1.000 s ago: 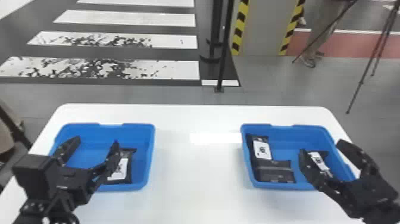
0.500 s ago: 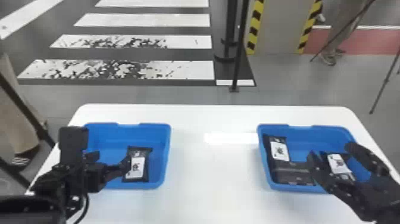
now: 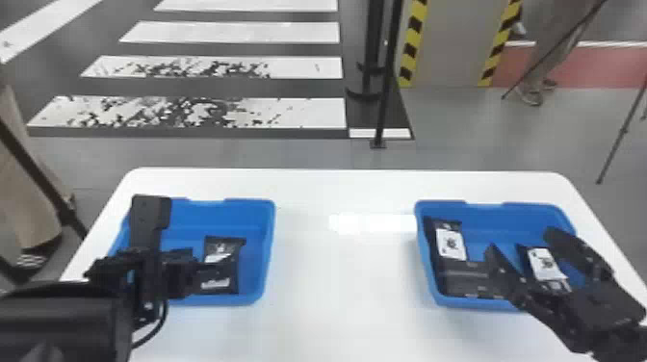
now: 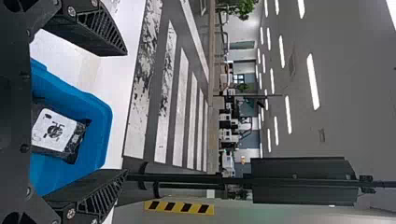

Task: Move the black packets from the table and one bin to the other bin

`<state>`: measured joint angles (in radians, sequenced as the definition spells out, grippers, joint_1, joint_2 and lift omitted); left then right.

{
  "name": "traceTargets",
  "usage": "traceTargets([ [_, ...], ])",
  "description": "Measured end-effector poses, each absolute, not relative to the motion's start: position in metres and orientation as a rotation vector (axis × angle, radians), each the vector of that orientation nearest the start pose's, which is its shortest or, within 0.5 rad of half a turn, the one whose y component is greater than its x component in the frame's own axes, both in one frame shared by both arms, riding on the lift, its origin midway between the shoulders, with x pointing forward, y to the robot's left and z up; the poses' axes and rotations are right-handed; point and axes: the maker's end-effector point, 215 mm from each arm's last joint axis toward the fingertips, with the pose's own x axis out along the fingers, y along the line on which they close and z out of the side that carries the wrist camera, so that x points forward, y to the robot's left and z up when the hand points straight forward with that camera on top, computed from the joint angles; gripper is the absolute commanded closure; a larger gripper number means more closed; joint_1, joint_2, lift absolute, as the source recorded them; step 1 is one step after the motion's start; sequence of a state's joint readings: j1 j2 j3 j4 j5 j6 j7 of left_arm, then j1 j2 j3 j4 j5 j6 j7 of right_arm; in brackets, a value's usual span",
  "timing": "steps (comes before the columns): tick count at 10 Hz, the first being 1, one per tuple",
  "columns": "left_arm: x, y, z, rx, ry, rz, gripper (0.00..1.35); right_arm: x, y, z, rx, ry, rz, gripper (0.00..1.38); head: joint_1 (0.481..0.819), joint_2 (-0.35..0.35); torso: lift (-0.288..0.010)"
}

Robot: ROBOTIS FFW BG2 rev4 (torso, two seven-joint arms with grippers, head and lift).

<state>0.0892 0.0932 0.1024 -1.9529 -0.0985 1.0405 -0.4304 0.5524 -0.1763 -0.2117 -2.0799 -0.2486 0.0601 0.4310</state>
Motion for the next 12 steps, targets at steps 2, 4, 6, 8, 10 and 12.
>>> traceTargets([
  [2, 0.483, 0.247, -0.484, -0.043, 0.812, -0.244, 0.25, 0.421, -0.261, -0.336, 0.012, 0.073, 0.336, 0.13, 0.695, -0.015, -0.11],
  [4, 0.478, 0.242, -0.499, -0.063, 0.878, -0.258, 0.26, 0.421, -0.261, -0.337, 0.013, 0.075, 0.336, 0.13, 0.695, -0.023, -0.11],
  [6, 0.477, 0.246, -0.512, -0.05, 0.914, -0.248, 0.8, 0.422, -0.26, -0.337, 0.017, 0.074, 0.339, 0.13, 0.695, -0.021, -0.11],
  [8, 0.479, 0.243, -0.515, -0.029, 0.908, -0.24, 1.22, 0.421, -0.259, -0.339, 0.027, 0.078, 0.346, 0.13, 0.695, -0.019, -0.11],
  [10, 0.495, 0.236, -0.499, 0.004, 0.821, -0.252, 1.22, 0.421, -0.259, -0.341, 0.035, 0.081, 0.35, 0.13, 0.695, -0.029, -0.11],
  [12, 0.498, 0.245, -0.477, 0.035, 0.751, -0.216, 1.22, 0.42, -0.26, -0.342, 0.038, 0.083, 0.349, 0.13, 0.695, -0.021, -0.11],
])
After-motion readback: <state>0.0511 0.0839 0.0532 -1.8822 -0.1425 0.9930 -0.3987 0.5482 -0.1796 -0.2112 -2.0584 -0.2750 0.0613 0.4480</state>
